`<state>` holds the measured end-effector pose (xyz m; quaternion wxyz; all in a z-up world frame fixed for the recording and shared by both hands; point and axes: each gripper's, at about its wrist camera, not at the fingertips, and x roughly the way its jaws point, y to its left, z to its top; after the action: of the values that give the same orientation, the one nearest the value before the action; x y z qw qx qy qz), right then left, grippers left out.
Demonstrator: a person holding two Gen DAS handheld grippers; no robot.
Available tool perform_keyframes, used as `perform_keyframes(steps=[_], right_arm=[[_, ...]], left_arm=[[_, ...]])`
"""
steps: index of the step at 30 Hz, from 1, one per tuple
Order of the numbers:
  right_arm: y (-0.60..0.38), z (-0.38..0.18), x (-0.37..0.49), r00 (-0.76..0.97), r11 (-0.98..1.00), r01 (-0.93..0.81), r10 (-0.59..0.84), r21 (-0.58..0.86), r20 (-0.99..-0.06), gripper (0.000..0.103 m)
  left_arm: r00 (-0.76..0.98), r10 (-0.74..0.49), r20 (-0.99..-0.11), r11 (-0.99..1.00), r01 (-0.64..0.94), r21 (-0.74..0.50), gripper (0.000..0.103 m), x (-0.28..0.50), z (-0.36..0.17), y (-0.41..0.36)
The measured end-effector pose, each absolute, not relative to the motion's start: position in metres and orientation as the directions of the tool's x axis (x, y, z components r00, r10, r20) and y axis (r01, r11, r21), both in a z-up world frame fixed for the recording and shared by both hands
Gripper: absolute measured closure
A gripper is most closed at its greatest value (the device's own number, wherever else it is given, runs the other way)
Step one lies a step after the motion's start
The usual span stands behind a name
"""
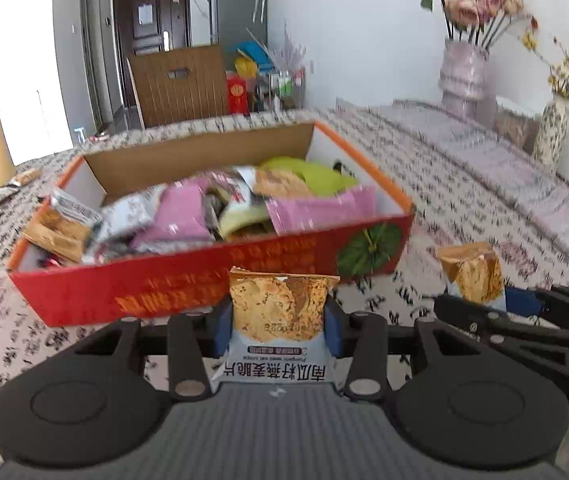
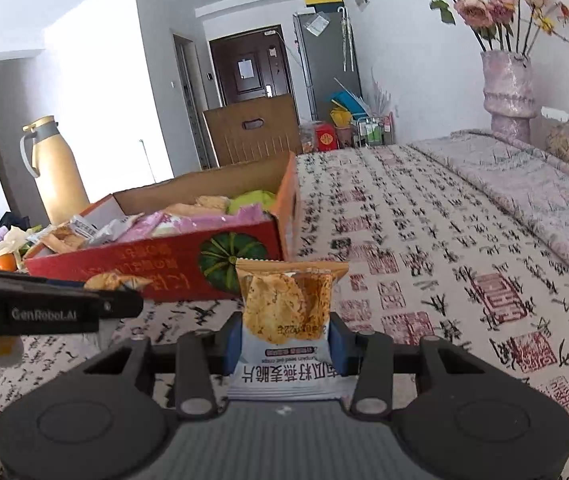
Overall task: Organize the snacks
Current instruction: 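Carry both cookie packets over the box and open both tools inside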
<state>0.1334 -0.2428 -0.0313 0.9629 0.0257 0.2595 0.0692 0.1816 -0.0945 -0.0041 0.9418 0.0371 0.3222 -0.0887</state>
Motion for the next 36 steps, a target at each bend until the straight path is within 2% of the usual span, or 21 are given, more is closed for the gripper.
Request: perform_keyframes(steps=[10, 20, 36], right_arm=[[-0.201, 0.002, 0.149, 0.882, 0.983, -0.178, 0.177, 0.038, -0.436, 0.061], [-0.167, 0.027, 0.191, 0.9, 0.979, -0.201, 0.194, 0.024, -0.391, 0.061], [-0.134, 0.023, 0.264, 0.886, 0.975, -0.222, 0.196, -0.013, -0.42, 0.061]], left_arm=[[0.849, -0.121, -0.514, 0.992, 0.123, -0.03, 0.058, 0.187, 0.031, -0.057], [0.887, -0.079, -0.455, 0.997, 0.061, -0.054, 0.058, 0.217, 0.053, -0.024], [0.881, -0.009, -0.473, 0.996, -0.036, -0.086, 0.058, 0.274, 0.042, 0.007]])
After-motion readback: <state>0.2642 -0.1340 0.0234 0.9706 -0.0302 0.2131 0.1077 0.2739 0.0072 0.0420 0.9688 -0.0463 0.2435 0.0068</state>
